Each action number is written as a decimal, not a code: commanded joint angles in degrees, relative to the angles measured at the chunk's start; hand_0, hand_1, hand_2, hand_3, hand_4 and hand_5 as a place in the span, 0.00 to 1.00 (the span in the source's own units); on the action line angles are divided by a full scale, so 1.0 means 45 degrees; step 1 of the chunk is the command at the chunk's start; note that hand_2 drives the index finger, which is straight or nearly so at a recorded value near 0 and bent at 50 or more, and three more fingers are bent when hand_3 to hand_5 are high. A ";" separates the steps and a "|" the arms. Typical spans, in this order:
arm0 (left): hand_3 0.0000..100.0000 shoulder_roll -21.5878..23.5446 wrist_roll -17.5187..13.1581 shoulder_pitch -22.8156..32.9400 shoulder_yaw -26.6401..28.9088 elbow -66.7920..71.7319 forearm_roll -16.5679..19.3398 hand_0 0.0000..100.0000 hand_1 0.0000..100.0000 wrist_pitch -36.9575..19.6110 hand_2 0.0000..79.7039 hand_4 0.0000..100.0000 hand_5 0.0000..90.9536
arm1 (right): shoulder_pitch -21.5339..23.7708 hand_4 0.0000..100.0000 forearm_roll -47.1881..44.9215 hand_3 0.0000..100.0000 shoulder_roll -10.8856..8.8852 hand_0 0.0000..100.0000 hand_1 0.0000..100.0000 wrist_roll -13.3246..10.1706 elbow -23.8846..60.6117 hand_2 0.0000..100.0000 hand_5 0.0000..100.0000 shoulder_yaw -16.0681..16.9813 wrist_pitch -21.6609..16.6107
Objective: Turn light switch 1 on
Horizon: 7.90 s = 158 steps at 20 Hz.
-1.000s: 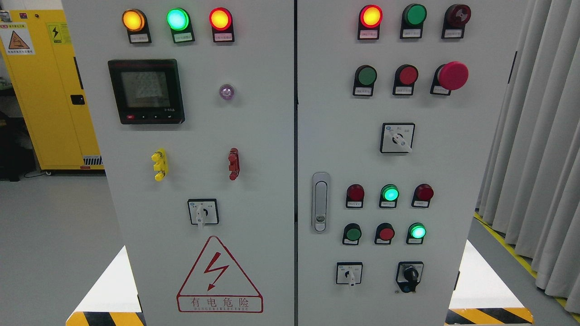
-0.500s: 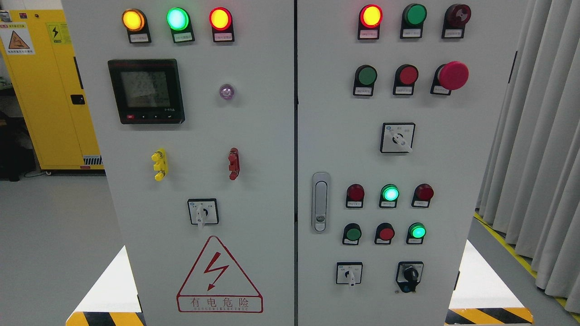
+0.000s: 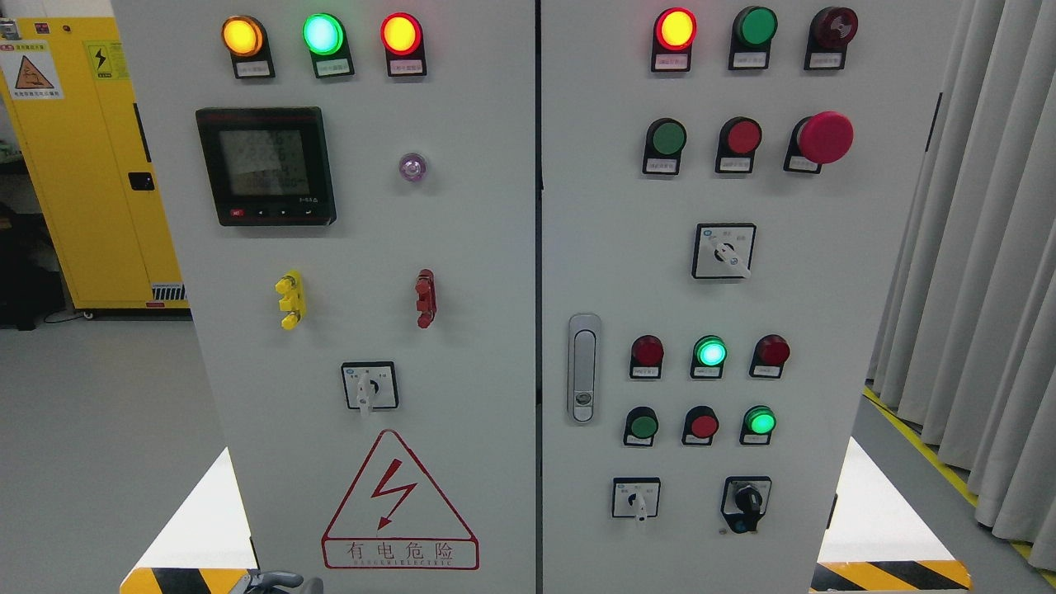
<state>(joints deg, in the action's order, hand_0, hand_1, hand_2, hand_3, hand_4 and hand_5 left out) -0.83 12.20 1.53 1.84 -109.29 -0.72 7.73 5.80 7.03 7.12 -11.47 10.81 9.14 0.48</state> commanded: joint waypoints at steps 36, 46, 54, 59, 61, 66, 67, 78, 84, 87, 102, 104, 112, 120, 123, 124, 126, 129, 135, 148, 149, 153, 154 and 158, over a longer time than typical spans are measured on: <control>0.85 -0.1515 0.1352 -0.4129 -0.1073 -0.0889 0.1996 0.20 0.70 0.4882 0.69 0.88 0.93 | 0.0000 0.00 0.0000 0.00 0.0000 0.00 0.50 0.0010 0.0000 0.04 0.00 0.0000 -0.0010; 0.85 -0.1593 0.1469 -0.4636 -0.1073 -0.0850 0.1996 0.18 0.69 0.5351 0.69 0.88 0.93 | 0.0000 0.00 0.0000 0.00 0.0000 0.00 0.50 -0.0009 0.0000 0.04 0.00 0.0000 -0.0010; 0.86 -0.1612 0.1469 -0.4793 -0.1092 -0.0752 0.2016 0.17 0.69 0.5605 0.69 0.88 0.93 | 0.0000 0.00 0.0000 0.00 0.0000 0.00 0.50 0.0010 0.0000 0.04 0.00 0.0000 -0.0010; 0.87 -0.1632 0.1469 -0.4989 -0.1092 -0.0674 0.2016 0.16 0.68 0.5898 0.70 0.88 0.93 | 0.0000 0.00 0.0000 0.00 0.0000 0.00 0.50 0.0010 0.0000 0.04 0.00 0.0000 -0.0010; 0.87 -0.1632 0.1469 -0.5028 -0.1092 -0.0674 0.2016 0.17 0.68 0.5918 0.70 0.88 0.93 | 0.0000 0.00 0.0000 0.00 0.0000 0.00 0.50 0.0010 0.0000 0.04 0.00 0.0000 -0.0010; 0.87 -0.1632 0.1469 -0.5164 -0.1092 -0.0654 0.2035 0.17 0.68 0.6015 0.70 0.88 0.93 | 0.0000 0.00 0.0000 0.00 0.0000 0.00 0.50 0.0010 0.0000 0.04 0.00 0.0000 -0.0010; 0.87 -0.1651 0.1469 -0.5184 -0.1112 -0.0654 0.2016 0.17 0.68 0.6074 0.70 0.88 0.93 | 0.0000 0.00 0.0000 0.00 0.0000 0.00 0.50 0.0010 0.0000 0.04 0.00 0.0000 -0.0010; 0.89 -0.1690 0.1469 -0.5360 -0.1092 -0.0479 0.2075 0.17 0.66 0.6191 0.70 0.89 0.96 | 0.0000 0.00 0.0000 0.00 0.0000 0.00 0.50 -0.0009 0.0000 0.04 0.00 0.0000 -0.0010; 0.89 -0.1710 0.1469 -0.5554 -0.1092 -0.0342 0.2055 0.20 0.66 0.6425 0.70 0.89 0.96 | 0.0000 0.00 0.0000 0.00 0.0000 0.00 0.50 0.0010 0.0000 0.04 0.00 0.0000 -0.0010; 0.89 -0.1710 0.1469 -0.5614 -0.1092 -0.0264 0.2075 0.21 0.66 0.6406 0.70 0.89 0.96 | 0.0000 0.00 0.0000 0.00 0.0000 0.00 0.50 0.0010 0.0000 0.04 0.00 0.0000 -0.0010; 0.89 -0.1710 0.1469 -0.5711 -0.1092 -0.0225 0.2075 0.29 0.65 0.6426 0.71 0.90 0.97 | 0.0000 0.00 0.0000 0.00 0.0000 0.00 0.50 0.0010 0.0000 0.04 0.00 0.0000 -0.0010; 0.89 -0.1710 0.1469 -0.5731 -0.1092 -0.0225 0.2075 0.29 0.65 0.6426 0.71 0.90 0.97 | 0.0000 0.00 0.0000 0.00 0.0000 0.00 0.50 0.0010 0.0000 0.04 0.00 0.0000 -0.0010; 0.89 -0.1710 0.1469 -0.5789 -0.1092 -0.0225 0.2075 0.30 0.64 0.6426 0.72 0.90 0.97 | 0.0000 0.00 0.0000 0.00 0.0000 0.00 0.50 0.0010 0.0000 0.04 0.00 0.0000 -0.0010; 0.89 -0.1710 0.1469 -0.5789 -0.1092 -0.0108 0.2113 0.30 0.65 0.6426 0.72 0.90 0.97 | 0.0000 0.00 0.0000 0.00 0.0000 0.00 0.50 -0.0009 0.0000 0.04 0.00 0.0000 -0.0010; 0.89 -0.1710 0.1469 -0.5809 -0.1092 -0.0107 0.2114 0.29 0.65 0.6426 0.72 0.90 0.97 | 0.0000 0.00 0.0000 0.00 0.0000 0.00 0.50 0.0010 0.0000 0.04 0.00 0.0000 -0.0010; 0.89 -0.1710 0.1469 -0.5809 -0.1092 -0.0088 0.2114 0.28 0.65 0.6426 0.72 0.90 0.97 | 0.0000 0.00 0.0000 0.00 0.0000 0.00 0.50 0.0010 0.0000 0.04 0.00 0.0000 -0.0010; 0.89 -0.1710 0.1469 -0.5829 -0.1112 -0.0088 0.2094 0.26 0.64 0.6426 0.72 0.90 0.97 | 0.0000 0.00 0.0000 0.00 0.0000 0.00 0.50 0.0010 0.0000 0.04 0.00 0.0000 -0.0010; 0.89 -0.1729 0.1469 -0.5868 -0.1092 -0.0088 0.2114 0.26 0.64 0.6425 0.72 0.90 0.97 | 0.0000 0.00 0.0000 0.00 0.0000 0.00 0.50 0.0010 0.0000 0.04 0.00 0.0000 -0.0010; 0.89 -0.1729 0.1469 -0.5868 -0.1092 -0.0088 0.2114 0.25 0.61 0.6406 0.72 0.90 0.97 | 0.0000 0.00 0.0000 0.00 0.0000 0.00 0.50 -0.0009 0.0000 0.04 0.00 0.0000 -0.0010; 0.89 -0.1729 0.1469 -0.5868 -0.1092 -0.0068 0.2094 0.36 0.57 0.6387 0.72 0.89 0.96 | 0.0000 0.00 0.0000 0.00 0.0000 0.00 0.50 -0.0009 0.0000 0.04 0.00 0.0000 -0.0010; 0.89 -0.1729 0.1469 -0.5868 -0.1092 -0.0068 0.2094 0.39 0.57 0.6387 0.72 0.89 0.96 | 0.0000 0.00 0.0000 0.00 0.0000 0.00 0.50 0.0010 0.0000 0.04 0.00 0.0000 -0.0010; 0.89 -0.1729 0.1450 -0.5868 -0.1112 -0.0049 0.2094 0.45 0.57 0.6406 0.72 0.89 0.96 | 0.0000 0.00 0.0000 0.00 0.0000 0.00 0.50 0.0010 0.0000 0.04 0.00 0.0000 -0.0010; 0.89 -0.1729 0.1450 -0.5868 -0.1112 -0.0049 0.2094 0.46 0.57 0.6406 0.72 0.89 0.96 | 0.0000 0.00 0.0000 0.00 0.0000 0.00 0.50 0.0010 0.0000 0.04 0.00 0.0000 -0.0010; 0.89 -0.1729 0.1430 -0.5868 -0.1131 -0.0049 0.2094 0.48 0.57 0.6406 0.72 0.89 0.96 | 0.0000 0.00 0.0000 0.00 0.0000 0.00 0.50 0.0010 0.0000 0.04 0.00 0.0000 -0.0010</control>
<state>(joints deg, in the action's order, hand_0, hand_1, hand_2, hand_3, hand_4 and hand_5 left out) -8.61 18.60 -24.88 -3.13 -109.63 8.71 36.43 5.80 7.03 7.12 -11.47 10.81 9.14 0.49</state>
